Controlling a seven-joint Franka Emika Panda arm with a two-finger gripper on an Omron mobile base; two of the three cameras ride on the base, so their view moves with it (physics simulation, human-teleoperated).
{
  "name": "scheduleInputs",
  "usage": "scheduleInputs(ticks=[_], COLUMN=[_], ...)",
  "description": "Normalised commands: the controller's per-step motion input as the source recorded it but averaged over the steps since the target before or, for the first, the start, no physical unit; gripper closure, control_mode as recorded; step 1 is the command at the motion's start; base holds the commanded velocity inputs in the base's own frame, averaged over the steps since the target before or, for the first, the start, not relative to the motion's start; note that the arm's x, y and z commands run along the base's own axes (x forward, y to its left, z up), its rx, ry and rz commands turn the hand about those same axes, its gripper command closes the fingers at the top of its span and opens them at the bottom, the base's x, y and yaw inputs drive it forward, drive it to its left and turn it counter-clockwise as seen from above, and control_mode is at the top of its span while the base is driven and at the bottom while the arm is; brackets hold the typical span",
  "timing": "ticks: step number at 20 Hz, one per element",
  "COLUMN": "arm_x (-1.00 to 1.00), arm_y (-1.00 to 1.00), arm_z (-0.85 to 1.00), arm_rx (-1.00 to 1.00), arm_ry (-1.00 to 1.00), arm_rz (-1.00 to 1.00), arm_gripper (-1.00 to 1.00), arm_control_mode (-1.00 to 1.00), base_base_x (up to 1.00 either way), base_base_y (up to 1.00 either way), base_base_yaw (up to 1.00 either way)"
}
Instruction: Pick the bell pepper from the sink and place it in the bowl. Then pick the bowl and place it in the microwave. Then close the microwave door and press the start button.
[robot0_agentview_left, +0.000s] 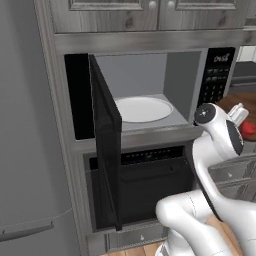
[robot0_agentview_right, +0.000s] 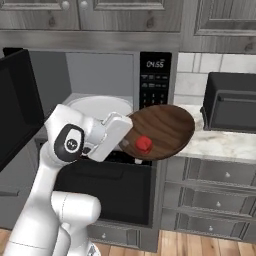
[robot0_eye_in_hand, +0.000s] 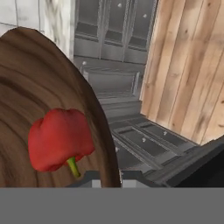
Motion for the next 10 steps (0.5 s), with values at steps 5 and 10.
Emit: scheduleInputs(ticks=[5, 10], arm_x=[0.02, 0.46], arm_y=[0.19, 0.54], arm_z=[0.0, -0.07], arm_rx=[0.1, 0.01], arm_ry=[0.0, 0.0], arm_rz=[0.4, 0.66], arm_gripper=[1.0, 1.0], arm_control_mode=[-1.0, -1.0], base_base_x=[0.0, 0.0], base_base_y=[0.0, 0.0], base_base_yaw=[0.0, 0.0])
